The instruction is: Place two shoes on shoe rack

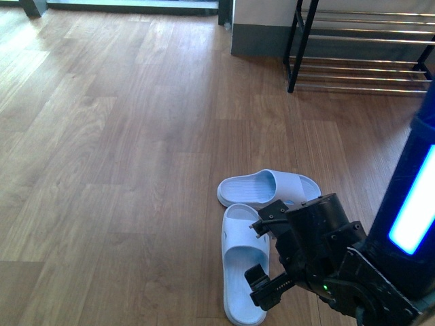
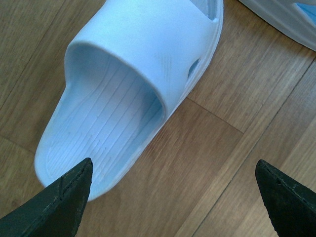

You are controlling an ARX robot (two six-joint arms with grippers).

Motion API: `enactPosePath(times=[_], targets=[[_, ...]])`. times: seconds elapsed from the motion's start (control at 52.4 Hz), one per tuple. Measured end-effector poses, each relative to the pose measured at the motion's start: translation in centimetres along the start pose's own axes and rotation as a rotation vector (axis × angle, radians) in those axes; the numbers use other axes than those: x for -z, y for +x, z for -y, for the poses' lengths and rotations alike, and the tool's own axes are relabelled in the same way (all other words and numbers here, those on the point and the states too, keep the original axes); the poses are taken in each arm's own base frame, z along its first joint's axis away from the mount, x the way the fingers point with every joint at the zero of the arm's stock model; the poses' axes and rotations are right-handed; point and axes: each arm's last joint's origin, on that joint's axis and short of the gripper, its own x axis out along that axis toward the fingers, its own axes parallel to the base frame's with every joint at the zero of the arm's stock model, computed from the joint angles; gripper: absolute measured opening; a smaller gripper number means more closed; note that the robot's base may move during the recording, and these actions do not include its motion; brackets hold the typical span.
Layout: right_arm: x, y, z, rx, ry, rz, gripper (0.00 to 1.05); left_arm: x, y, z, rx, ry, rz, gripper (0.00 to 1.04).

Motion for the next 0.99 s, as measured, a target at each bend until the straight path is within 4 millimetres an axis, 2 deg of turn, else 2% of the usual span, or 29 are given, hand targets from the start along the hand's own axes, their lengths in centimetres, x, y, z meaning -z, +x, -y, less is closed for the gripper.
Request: enactPosePath(times=[0.42, 0.84, 0.878, 0.993], targets=[[-1.7, 5.2, -0.3, 0.002, 0.043, 0.004, 0.96, 0.0, 0.0, 0.0, 0.0, 0.0, 0.0, 0.95], [-2.4, 7.7, 0.9, 0.023, 0.055, 0.032, 0.96, 0.0, 0.0, 0.0, 0.0, 0.0, 0.0, 0.95], [-2.2, 7.8, 0.9, 0.025, 0.058, 0.033, 0.92, 0.0, 0.0, 0.0, 0.0, 0.0, 0.0, 0.95], [-1.5, 7.8, 1.2, 0.022, 0.064, 0.038, 0.7, 0.0, 0.0, 0.0, 0.0, 0.0, 0.0, 0.95]])
